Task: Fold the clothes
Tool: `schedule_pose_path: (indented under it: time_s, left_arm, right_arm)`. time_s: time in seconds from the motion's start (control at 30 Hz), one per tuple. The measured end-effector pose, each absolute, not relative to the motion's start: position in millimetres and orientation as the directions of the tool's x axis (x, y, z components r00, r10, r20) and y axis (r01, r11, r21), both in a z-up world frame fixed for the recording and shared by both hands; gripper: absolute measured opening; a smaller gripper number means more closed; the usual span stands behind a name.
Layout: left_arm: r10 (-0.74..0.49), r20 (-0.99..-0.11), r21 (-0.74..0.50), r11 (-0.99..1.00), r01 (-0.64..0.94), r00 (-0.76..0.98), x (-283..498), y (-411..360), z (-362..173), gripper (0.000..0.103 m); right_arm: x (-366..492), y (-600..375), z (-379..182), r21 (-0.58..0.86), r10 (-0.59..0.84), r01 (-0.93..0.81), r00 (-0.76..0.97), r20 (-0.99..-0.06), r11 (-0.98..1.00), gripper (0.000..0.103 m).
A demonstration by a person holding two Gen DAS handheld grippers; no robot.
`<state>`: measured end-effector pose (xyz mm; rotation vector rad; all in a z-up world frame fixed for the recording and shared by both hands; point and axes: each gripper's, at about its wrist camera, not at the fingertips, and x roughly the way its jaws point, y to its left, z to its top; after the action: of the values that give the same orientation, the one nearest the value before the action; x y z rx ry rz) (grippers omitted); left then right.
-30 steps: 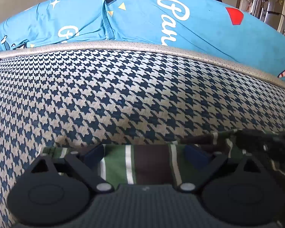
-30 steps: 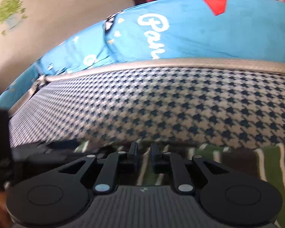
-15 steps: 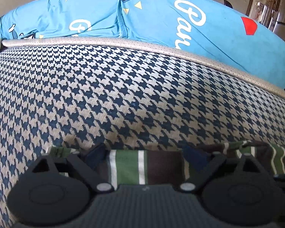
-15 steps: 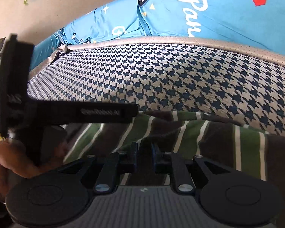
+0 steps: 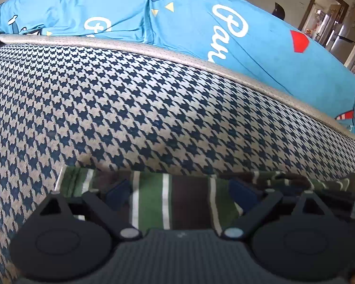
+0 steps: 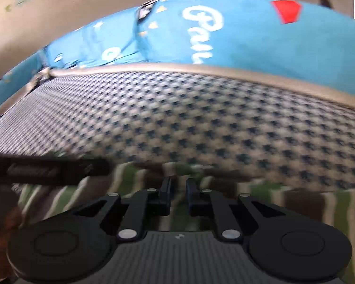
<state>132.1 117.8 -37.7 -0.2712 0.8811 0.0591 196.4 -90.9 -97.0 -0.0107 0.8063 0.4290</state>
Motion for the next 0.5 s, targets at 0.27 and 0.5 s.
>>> schedule_pose_path:
  time_s: [0.27,0.5]
  left_arm:
    - [-0.039,-0.786,-0.12,0.989,-0.09,0.617,123,87,-44,0.096]
    - [0.043,-0.789,-0.001,0.998,-0.07,0.613,122,73,-56,0.101]
  right_arm:
    - [193,-125,-76,0.213,0.374,-0.316,0.646,-0.665,0.924,0.018]
    - [177,-142,-73,0.216,0.366,-0.305,0.626,-0.689,0.927,0.024]
